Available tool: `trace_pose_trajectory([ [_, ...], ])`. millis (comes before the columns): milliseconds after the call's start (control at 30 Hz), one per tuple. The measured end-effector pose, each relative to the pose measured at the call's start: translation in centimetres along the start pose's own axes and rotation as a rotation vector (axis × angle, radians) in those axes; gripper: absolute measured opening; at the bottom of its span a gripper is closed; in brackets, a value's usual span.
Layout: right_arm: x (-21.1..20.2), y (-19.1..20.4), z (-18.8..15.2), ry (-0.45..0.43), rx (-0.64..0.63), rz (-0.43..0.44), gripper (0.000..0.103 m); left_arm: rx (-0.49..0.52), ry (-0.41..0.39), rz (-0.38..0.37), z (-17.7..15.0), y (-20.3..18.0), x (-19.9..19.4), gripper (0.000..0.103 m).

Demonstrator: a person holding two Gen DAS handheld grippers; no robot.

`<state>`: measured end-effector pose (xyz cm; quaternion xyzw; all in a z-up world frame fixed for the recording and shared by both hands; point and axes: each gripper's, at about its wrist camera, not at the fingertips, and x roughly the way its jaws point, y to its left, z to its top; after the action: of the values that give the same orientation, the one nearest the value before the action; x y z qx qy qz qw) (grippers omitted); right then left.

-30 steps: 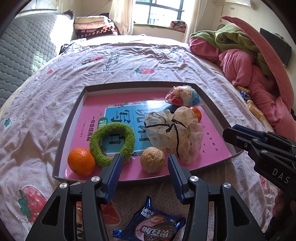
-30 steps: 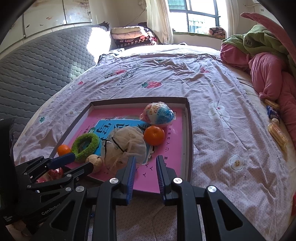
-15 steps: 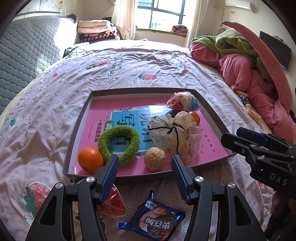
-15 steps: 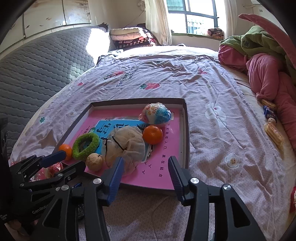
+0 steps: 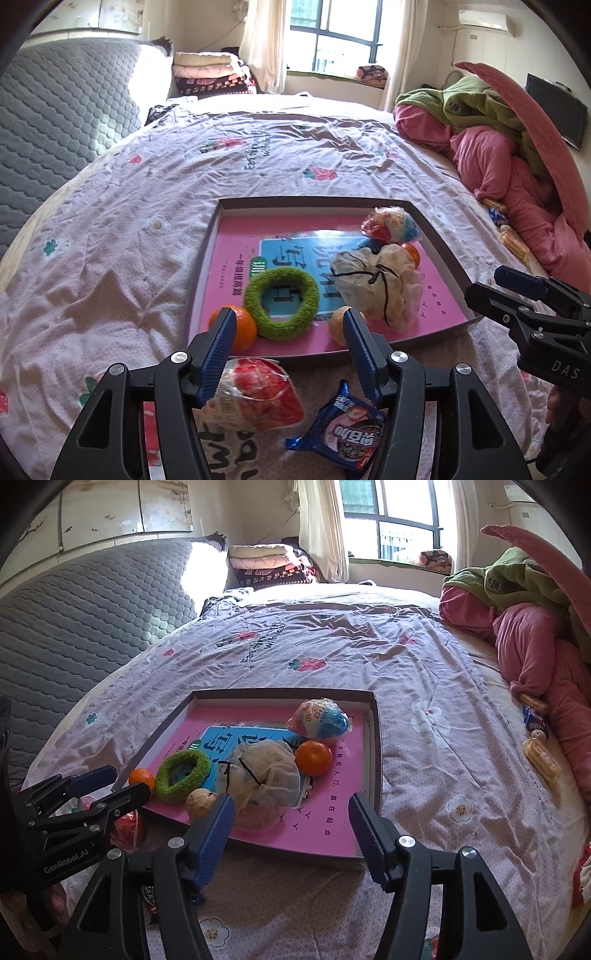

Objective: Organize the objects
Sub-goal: 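Move left gripper to wrapped bun while right gripper approaches blue cookie packet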

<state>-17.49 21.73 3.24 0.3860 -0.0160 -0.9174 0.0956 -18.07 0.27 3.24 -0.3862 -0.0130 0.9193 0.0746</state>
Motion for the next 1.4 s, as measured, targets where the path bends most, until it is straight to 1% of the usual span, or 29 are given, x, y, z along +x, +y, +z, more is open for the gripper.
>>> trace_pose_trajectory([
  [167,-0.5,0.8,0.1,-0.017,-0.026,0.004,0.068,-0.001,-0.013,0.012,-0.2,1.0,-0.8,0.062],
  [233,-0.8,1.2,0.2,-0.025,-0.032,0.007,0.070,0.000,-0.016,0.015,-0.2,1.3,-1.0,0.064],
  [267,-0.9,1.3,0.2,-0.028,-0.035,0.010,0.070,0.002,-0.018,0.017,-0.2,1.4,-1.1,0.067],
  [300,-1.0,1.4,0.3,-0.033,-0.038,0.014,0.071,0.003,-0.022,0.018,-0.2,1.5,-1.3,0.069],
  [433,-1.5,2.2,0.3,-0.054,-0.054,0.021,0.075,0.002,-0.037,0.029,-0.3,2.2,-1.9,0.069],
  [667,-2.2,4.1,0.2,-0.077,-0.098,0.046,0.081,-0.002,-0.043,0.045,-0.6,3.3,-2.5,0.073],
  [800,-2.3,5.2,0.1,-0.077,-0.131,0.045,0.088,0.000,-0.041,0.051,-0.9,3.8,-2.7,0.073],
  [1167,-2.9,6.8,-0.1,-0.097,-0.167,0.046,0.088,0.005,-0.057,0.067,-1.6,4.4,-4.0,0.074],
  [1400,-3.2,8.1,-1.0,-0.091,-0.201,0.060,0.088,0.015,-0.039,0.069,-2.9,4.5,-4.3,0.074],
])
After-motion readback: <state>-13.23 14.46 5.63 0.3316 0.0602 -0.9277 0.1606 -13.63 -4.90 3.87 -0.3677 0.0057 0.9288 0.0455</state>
